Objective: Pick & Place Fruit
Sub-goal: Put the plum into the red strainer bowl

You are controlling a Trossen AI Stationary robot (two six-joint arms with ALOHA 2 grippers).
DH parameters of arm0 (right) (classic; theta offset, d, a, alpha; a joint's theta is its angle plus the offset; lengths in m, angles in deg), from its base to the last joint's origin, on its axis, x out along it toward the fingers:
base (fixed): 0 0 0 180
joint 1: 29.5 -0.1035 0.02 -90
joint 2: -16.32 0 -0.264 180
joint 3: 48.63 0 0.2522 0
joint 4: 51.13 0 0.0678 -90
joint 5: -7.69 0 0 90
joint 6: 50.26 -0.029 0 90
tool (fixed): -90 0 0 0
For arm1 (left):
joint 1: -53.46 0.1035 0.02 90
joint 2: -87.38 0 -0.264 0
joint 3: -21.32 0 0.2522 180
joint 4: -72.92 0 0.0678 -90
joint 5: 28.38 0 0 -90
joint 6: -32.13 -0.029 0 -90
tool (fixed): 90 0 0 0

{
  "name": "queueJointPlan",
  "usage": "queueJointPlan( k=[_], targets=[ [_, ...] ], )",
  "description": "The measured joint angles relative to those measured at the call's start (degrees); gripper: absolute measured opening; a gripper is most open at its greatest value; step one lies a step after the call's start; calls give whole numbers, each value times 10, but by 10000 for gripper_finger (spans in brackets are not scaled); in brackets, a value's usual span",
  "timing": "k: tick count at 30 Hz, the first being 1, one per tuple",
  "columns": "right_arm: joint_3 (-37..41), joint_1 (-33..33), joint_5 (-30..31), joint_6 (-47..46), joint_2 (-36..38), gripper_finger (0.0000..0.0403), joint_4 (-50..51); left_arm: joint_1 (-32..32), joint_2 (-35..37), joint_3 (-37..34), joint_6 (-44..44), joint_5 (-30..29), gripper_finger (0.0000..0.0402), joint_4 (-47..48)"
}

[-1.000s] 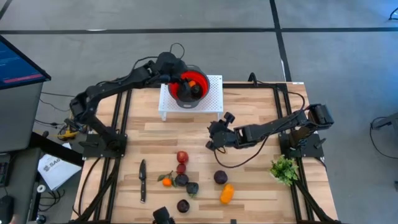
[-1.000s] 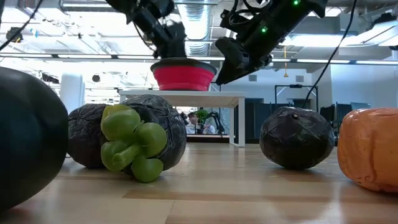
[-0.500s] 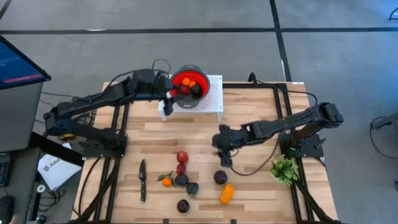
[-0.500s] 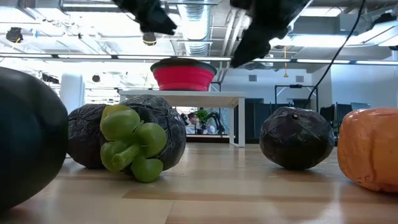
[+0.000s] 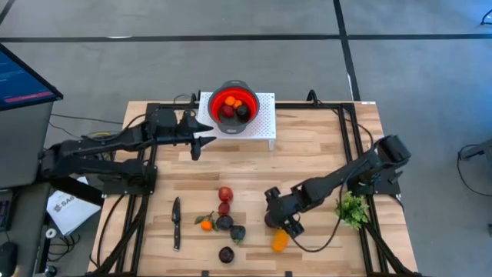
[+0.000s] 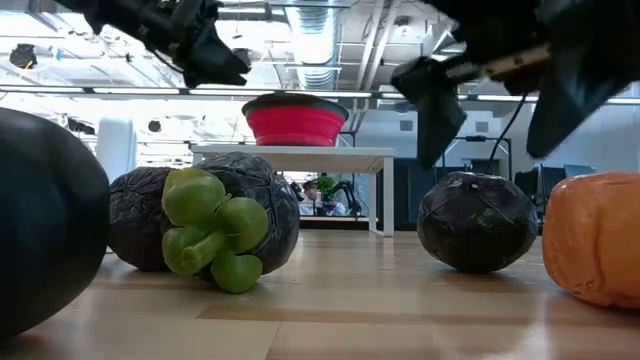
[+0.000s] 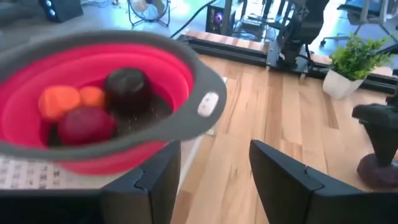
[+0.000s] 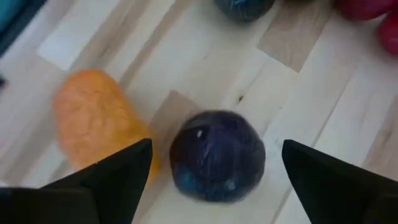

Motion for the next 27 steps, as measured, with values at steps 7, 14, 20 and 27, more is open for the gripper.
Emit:
queueJointPlan(
  k=[7,14,20,27],
  targets=[
    [0,-6,50,28,-49,334,-8,0,20,-31,3,0,180,-26],
    [0,-6,86,18,-65,302,-1,0,21,-31,3,0,177,-31],
    [0,8,86,-21,-59,263,-2,0,21,-31,3,0,176,-35],
    [-16,71,88,-67,0,245,0,0,21,-31,8,0,173,-38]
  ],
)
